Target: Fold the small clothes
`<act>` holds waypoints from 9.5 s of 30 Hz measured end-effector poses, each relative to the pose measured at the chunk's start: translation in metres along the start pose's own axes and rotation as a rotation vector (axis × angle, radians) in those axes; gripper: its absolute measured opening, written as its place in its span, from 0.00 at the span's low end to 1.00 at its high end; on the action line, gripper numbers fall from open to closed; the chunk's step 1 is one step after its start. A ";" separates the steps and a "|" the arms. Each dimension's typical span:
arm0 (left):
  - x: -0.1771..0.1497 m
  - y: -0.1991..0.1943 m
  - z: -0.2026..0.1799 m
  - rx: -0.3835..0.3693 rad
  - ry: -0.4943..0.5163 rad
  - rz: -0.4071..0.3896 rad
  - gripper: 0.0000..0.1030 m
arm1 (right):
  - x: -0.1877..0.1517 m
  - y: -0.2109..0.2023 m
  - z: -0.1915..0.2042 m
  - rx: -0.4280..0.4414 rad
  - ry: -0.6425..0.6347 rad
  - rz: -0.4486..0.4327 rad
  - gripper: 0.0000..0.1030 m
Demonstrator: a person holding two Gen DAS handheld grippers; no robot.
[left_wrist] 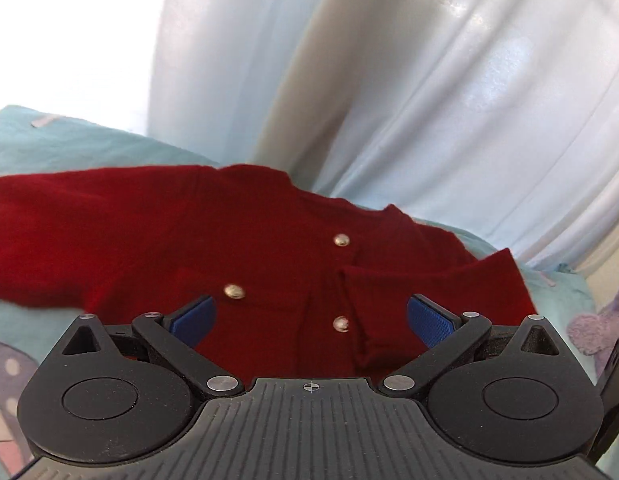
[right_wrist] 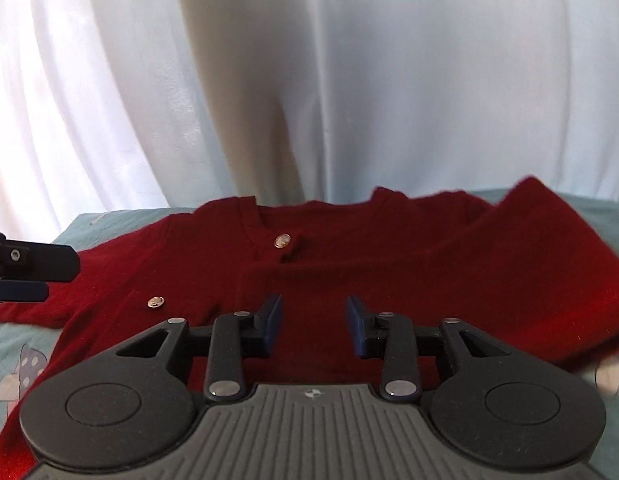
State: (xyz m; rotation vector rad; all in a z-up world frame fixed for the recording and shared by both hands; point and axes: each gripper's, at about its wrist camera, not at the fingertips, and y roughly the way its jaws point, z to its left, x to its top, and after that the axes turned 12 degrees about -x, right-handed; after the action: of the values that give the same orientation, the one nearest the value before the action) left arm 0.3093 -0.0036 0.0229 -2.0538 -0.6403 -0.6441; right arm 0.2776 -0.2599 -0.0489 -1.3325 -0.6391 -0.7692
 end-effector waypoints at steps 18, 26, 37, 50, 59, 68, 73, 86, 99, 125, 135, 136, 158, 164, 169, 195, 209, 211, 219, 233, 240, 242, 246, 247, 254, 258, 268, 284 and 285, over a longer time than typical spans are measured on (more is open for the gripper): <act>0.000 0.146 0.037 -0.306 -0.359 0.278 0.12 | -0.027 -0.030 -0.123 -0.107 0.409 0.048 0.45; 0.055 0.074 0.021 -0.265 -0.167 0.076 0.12 | -0.017 -0.018 -0.146 -0.027 0.603 0.006 0.52; 0.025 0.088 0.096 -0.062 -0.214 0.177 0.37 | -0.025 0.016 -0.152 0.062 0.816 0.068 0.53; 0.039 0.083 0.072 -0.122 -0.152 0.103 0.13 | -0.022 0.018 -0.148 0.049 0.767 0.084 0.22; 0.038 0.046 0.088 0.025 -0.049 0.081 0.13 | 0.000 -0.012 -0.116 0.283 0.488 0.149 0.32; 0.033 0.053 0.080 0.048 -0.022 0.081 0.14 | 0.041 0.022 -0.086 -0.069 0.167 0.052 0.23; 0.033 0.069 0.099 0.053 -0.073 0.107 0.14 | 0.020 0.045 -0.080 -0.202 0.028 0.089 0.14; 0.030 0.077 0.105 0.111 -0.042 0.119 0.15 | 0.022 0.016 -0.097 -0.177 0.172 0.094 0.26; 0.032 0.064 0.097 0.113 -0.022 0.084 0.14 | 0.005 -0.004 -0.111 0.000 0.452 0.152 0.41; -0.021 -0.175 0.318 0.603 -0.797 -0.465 0.79 | -0.001 -0.018 -0.038 0.000 0.165 0.108 0.37; -0.033 -0.199 0.383 0.465 -0.941 -0.638 0.46 | -0.003 -0.019 -0.024 0.000 0.164 0.131 0.37; -0.034 -0.200 0.387 0.462 -0.946 -0.645 0.42 | -0.002 -0.019 -0.022 -0.004 0.161 0.132 0.37; 0.042 -0.187 0.215 0.288 -0.285 -0.616 0.10 | -0.020 -0.009 -0.024 -0.078 0.150 0.176 0.37; 0.050 -0.123 0.103 0.163 0.034 -0.450 0.11 | -0.020 -0.014 -0.026 -0.053 0.158 0.165 0.37; 0.023 -0.039 0.041 0.139 0.214 -0.243 0.11 | -0.020 -0.013 -0.025 -0.085 0.145 0.185 0.37; -0.060 -0.023 0.033 0.324 0.215 0.000 0.60 | -0.024 -0.006 -0.007 -0.071 0.011 0.198 0.68; -0.078 -0.057 0.096 0.447 -0.037 -0.009 0.60 | 0.012 0.048 0.043 0.280 0.213 0.334 0.41; -0.080 -0.059 0.098 0.449 -0.042 -0.007 0.60 | 0.012 0.058 0.047 0.319 0.254 0.367 0.41; -0.080 -0.062 0.100 0.452 -0.047 -0.004 0.64 | 0.015 0.079 0.068 0.369 0.259 0.406 0.14; -0.039 -0.035 0.102 0.499 0.034 -0.017 0.64 | 0.058 0.015 0.033 0.190 0.053 0.103 0.13; -0.028 -0.021 0.103 0.491 0.039 -0.022 0.63 | 0.045 0.042 -0.028 0.106 0.185 0.191 0.16; -0.027 -0.018 0.102 0.489 0.045 -0.018 0.63 | 0.041 0.048 -0.038 0.112 0.223 0.219 0.21; -0.024 -0.010 0.102 0.488 0.062 -0.002 0.63 | 0.038 0.060 -0.053 0.187 0.348 0.258 0.37; -0.024 -0.008 0.102 0.488 0.063 0.002 0.63 | 0.038 0.064 -0.056 0.205 0.377 0.266 0.41; -0.023 0.000 0.103 0.503 0.078 0.016 0.63 | 0.044 0.088 -0.047 0.257 0.441 0.302 0.43; -0.021 0.001 0.104 0.508 0.071 0.011 0.63 | 0.059 0.070 -0.039 0.220 0.366 0.202 0.13; -0.018 -0.001 0.101 0.503 0.066 0.005 0.65 | 0.081 0.015 -0.052 0.087 0.252 -0.029 0.13; -0.016 -0.009 0.103 0.473 0.068 -0.001 0.70 | 0.042 0.055 -0.101 -0.023 0.347 0.120 0.21; -0.015 -0.011 0.101 0.470 0.071 -0.001 0.70 | 0.041 0.057 -0.105 0.004 0.386 0.131 0.31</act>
State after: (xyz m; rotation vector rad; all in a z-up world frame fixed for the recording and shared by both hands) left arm 0.3118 0.0839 -0.0304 -1.5880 -0.6777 -0.5068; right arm 0.3454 -0.3653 -0.0656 -1.1666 -0.2446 -0.8861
